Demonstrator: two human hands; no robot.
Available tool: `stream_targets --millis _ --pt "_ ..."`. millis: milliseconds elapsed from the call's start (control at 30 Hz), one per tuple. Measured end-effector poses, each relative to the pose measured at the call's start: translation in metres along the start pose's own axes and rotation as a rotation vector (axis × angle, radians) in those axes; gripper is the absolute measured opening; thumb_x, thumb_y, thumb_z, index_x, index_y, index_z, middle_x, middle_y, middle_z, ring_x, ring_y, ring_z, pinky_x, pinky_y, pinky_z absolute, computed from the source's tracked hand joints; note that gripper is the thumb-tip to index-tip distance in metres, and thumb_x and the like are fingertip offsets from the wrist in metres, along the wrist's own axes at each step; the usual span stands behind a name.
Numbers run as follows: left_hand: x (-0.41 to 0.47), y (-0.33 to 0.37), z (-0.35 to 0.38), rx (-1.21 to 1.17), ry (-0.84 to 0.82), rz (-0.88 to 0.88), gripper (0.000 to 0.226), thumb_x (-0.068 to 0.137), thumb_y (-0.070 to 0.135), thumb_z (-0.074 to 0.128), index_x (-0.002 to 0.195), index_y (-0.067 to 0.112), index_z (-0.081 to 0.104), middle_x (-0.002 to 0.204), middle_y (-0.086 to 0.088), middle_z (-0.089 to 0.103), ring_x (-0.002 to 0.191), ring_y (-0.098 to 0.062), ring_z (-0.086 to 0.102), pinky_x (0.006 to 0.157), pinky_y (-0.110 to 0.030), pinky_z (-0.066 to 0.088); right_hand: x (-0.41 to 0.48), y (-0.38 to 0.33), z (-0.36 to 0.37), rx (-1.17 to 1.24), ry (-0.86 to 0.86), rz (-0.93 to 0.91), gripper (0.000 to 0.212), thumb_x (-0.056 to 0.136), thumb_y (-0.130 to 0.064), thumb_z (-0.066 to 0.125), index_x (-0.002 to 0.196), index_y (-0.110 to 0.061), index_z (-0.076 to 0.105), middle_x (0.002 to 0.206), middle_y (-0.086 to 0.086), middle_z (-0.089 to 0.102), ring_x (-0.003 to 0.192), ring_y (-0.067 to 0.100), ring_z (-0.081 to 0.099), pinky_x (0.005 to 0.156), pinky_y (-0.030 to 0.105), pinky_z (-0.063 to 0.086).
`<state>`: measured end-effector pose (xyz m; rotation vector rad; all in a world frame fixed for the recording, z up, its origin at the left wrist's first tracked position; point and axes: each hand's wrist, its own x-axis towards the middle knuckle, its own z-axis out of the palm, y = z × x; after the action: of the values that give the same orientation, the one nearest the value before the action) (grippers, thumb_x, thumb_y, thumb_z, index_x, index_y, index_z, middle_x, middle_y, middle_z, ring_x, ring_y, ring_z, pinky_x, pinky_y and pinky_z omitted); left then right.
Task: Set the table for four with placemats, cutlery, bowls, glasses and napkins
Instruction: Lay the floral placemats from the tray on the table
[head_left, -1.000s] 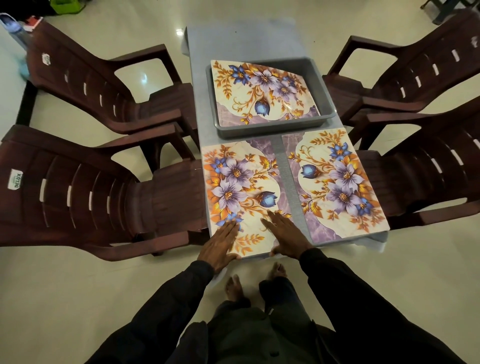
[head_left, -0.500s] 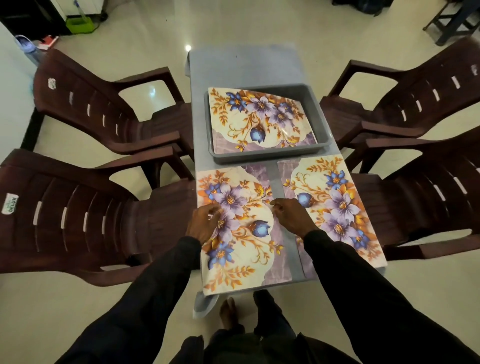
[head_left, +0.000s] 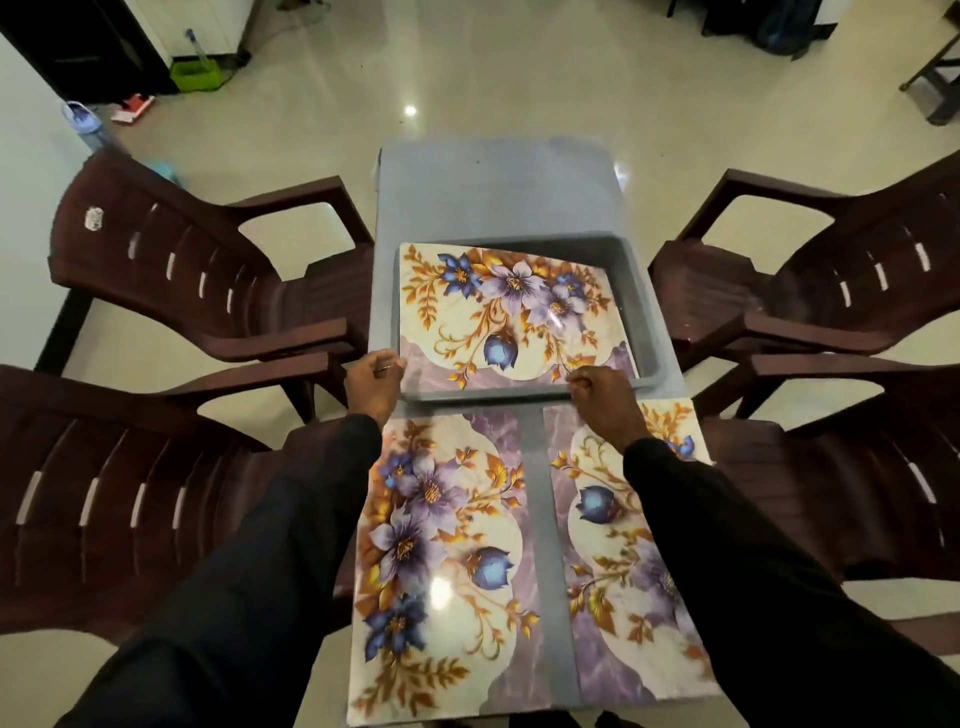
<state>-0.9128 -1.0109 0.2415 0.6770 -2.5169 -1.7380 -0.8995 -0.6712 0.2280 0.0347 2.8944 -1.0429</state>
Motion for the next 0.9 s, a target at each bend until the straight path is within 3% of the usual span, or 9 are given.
stream_targets --millis 67,133,200,267,367,467,767,900 --pt "0.017 0.01 0.011 -0.021 0.028 -0.031 0.023 0.094 0.012 0.071 0.115 0.001 0.068 0.113 -0.009 0.068 0.104 -0.021 0.062 0.092 -0.026 0.049 0.023 0.009 -0.007 0.019 0.016 0.021 0.021 0.091 -0.005 0.057 0.097 -0.002 0.077 0.099 0.013 0.077 0.09 0.025 0.07 0.08 0.026 0.05" --pt "0.035 0.014 0.022 -0.006 0.031 -0.06 0.003 0.094 0.007 0.069 0.095 0.005 0.068 0.093 -0.014 0.063 0.093 -0.016 0.057 0.081 -0.018 0.049 0.046 0.019 -0.012 0.013 0.03 0.055 0.022 0.091 -0.004 0.058 0.101 -0.003 0.077 0.102 0.012 0.077 0.095 0.026 0.07 0.083 0.025 0.05" --pt "0.049 0.016 0.03 0.016 0.02 -0.08 0.015 0.093 0.0 0.068 0.082 0.008 0.062 0.078 -0.008 0.06 0.084 -0.014 0.055 0.08 -0.019 0.052 0.063 0.029 -0.015 0.002 0.03 0.122 0.022 0.092 -0.005 0.058 0.104 -0.003 0.076 0.105 0.013 0.076 0.099 0.027 0.07 0.086 0.027 0.05" --pt "0.062 0.016 0.036 0.021 0.017 -0.113 0.011 0.09 -0.001 0.072 0.095 0.005 0.064 0.086 -0.002 0.062 0.09 -0.018 0.059 0.093 -0.033 0.053 0.08 0.042 -0.017 -0.009 0.018 0.18 0.02 0.093 -0.004 0.059 0.105 -0.002 0.075 0.106 0.014 0.075 0.1 0.029 0.069 0.083 0.025 0.048" --pt "0.072 0.018 0.038 0.042 0.048 -0.131 0.039 0.085 0.004 0.079 0.119 -0.003 0.063 0.104 -0.01 0.065 0.099 -0.023 0.063 0.085 -0.032 0.053 0.097 0.061 -0.018 -0.023 -0.017 0.21 0.019 0.091 -0.002 0.059 0.104 -0.003 0.073 0.108 0.015 0.073 0.103 0.031 0.068 0.085 0.031 0.052" --pt "0.082 0.017 0.042 0.103 0.083 -0.112 0.039 0.079 0.008 0.085 0.113 -0.001 0.067 0.102 -0.012 0.069 0.093 -0.024 0.067 0.082 -0.036 0.057 0.105 0.072 -0.016 0.022 -0.032 0.253 0.018 0.096 -0.006 0.058 0.11 -0.005 0.07 0.113 0.014 0.071 0.109 0.03 0.066 0.091 0.039 0.058" --pt "0.087 0.012 0.027 0.167 0.17 -0.172 0.018 0.08 0.012 0.085 0.089 0.009 0.07 0.094 -0.012 0.074 0.091 -0.029 0.072 0.086 -0.049 0.06 0.121 0.074 -0.014 0.024 -0.052 0.242 0.025 0.096 -0.008 0.063 0.119 -0.001 0.066 0.125 0.015 0.067 0.117 0.032 0.061 0.099 0.038 0.051" --pt "0.087 0.001 0.005 0.169 0.187 -0.249 0.017 0.081 0.015 0.085 0.086 0.011 0.068 0.095 -0.012 0.075 0.09 -0.031 0.072 0.083 -0.055 0.06 0.126 0.07 -0.015 0.085 -0.006 0.286 0.022 0.094 -0.004 0.061 0.115 0.003 0.066 0.117 0.016 0.069 0.109 0.032 0.065 0.091 0.038 0.053"
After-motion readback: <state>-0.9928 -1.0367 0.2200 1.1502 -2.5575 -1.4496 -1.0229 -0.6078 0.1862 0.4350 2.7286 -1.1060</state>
